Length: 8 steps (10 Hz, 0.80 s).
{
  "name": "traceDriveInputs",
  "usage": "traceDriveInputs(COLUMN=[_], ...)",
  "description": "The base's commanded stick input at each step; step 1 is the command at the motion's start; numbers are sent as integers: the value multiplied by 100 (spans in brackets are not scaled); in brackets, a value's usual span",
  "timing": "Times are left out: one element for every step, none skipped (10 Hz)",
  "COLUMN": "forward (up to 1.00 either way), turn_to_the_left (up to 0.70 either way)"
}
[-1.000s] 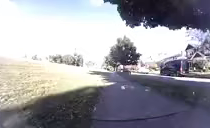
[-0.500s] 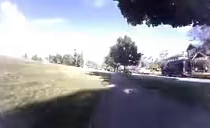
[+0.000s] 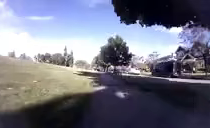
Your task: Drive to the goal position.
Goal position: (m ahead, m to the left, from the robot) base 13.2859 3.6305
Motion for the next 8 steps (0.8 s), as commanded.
traceDriveInputs(forward=[100, 100, 100, 100, 100, 100, 100, 100], turn_to_the_left=[0, 0, 0, 0, 0, 0, 0, 0])
